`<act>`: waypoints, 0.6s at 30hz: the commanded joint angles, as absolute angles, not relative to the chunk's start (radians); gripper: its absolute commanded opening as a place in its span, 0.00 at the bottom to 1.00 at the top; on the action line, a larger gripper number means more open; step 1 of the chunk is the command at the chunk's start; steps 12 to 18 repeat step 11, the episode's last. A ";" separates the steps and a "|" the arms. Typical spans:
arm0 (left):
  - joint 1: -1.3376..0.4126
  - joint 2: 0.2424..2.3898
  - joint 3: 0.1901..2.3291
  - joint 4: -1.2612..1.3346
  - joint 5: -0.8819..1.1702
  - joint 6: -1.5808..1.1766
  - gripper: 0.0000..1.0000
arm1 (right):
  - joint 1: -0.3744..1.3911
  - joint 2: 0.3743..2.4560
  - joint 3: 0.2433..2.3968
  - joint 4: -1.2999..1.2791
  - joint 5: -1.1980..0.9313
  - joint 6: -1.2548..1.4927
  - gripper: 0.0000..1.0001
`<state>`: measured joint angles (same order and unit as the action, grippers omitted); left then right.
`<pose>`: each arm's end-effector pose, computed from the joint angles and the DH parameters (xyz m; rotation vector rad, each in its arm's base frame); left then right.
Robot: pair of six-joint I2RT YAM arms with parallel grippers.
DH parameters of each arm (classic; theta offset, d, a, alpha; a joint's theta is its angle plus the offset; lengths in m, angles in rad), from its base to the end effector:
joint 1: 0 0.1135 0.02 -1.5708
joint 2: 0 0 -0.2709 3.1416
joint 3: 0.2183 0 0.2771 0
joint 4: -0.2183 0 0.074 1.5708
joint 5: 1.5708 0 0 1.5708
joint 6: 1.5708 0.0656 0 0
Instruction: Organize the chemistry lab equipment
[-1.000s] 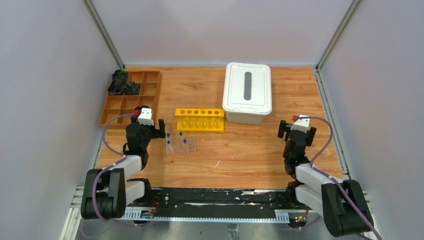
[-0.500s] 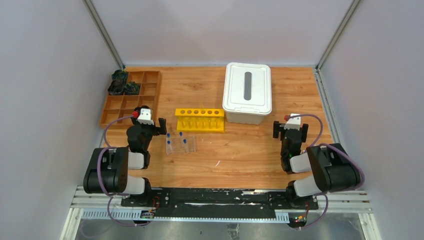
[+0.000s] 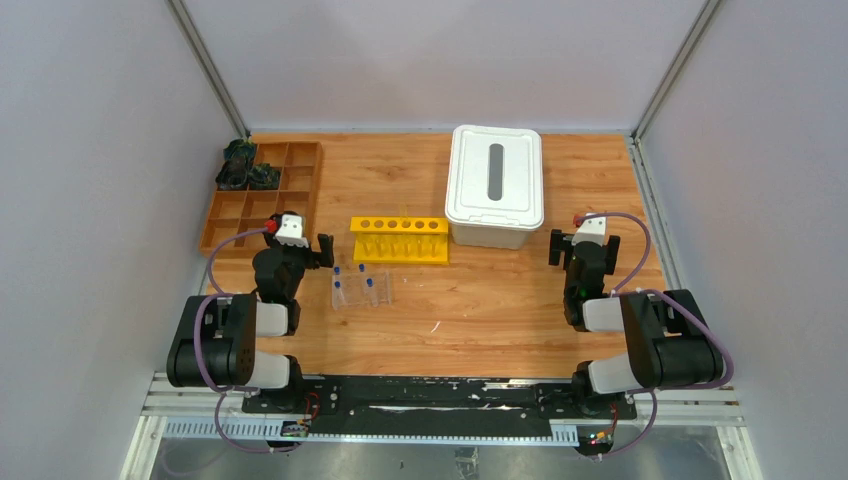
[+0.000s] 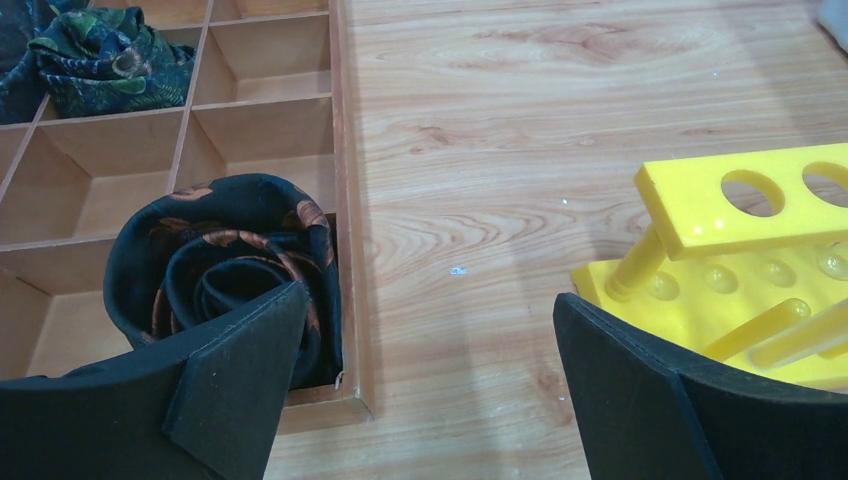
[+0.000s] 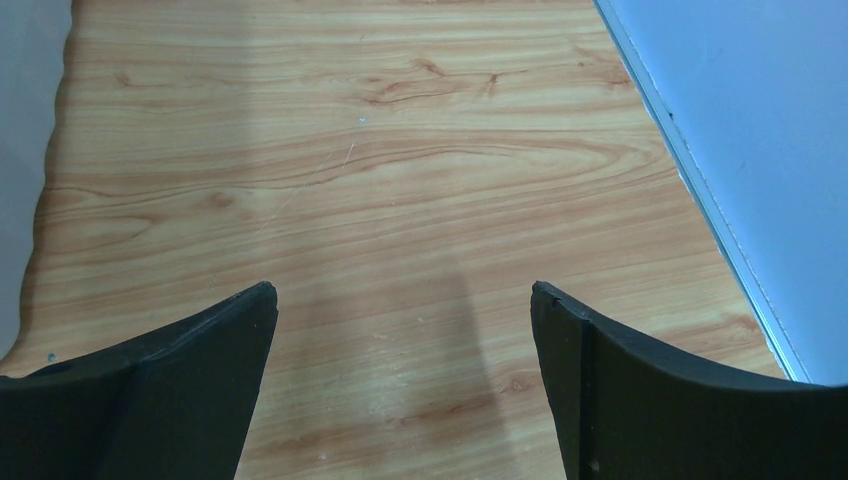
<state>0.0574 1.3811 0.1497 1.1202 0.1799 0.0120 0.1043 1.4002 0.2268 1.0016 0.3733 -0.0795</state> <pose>0.2535 0.0028 0.1291 0.0971 1.6783 -0.0990 0.2682 0.0040 0.1312 0.1143 1.7367 -0.3066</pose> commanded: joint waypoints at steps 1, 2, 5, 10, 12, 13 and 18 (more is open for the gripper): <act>0.062 1.382 0.167 1.155 0.186 0.027 1.00 | 0.091 1.391 0.233 0.991 0.371 -0.064 1.00; 0.062 1.383 0.167 1.155 0.187 0.026 1.00 | 0.090 1.391 0.233 0.991 0.371 -0.064 1.00; 0.053 1.384 0.177 1.138 0.183 0.036 1.00 | 0.090 1.391 0.233 0.990 0.371 -0.064 1.00; 0.020 1.376 0.190 1.093 0.125 0.056 1.00 | 0.090 1.391 0.233 0.991 0.371 -0.065 1.00; 0.020 1.376 0.188 1.098 0.124 0.055 1.00 | 0.090 1.391 0.233 0.991 0.371 -0.065 1.00; 0.020 1.376 0.188 1.098 0.124 0.055 1.00 | 0.090 1.391 0.233 0.991 0.371 -0.065 1.00; 0.020 1.376 0.188 1.098 0.124 0.055 1.00 | 0.090 1.391 0.233 0.991 0.371 -0.065 1.00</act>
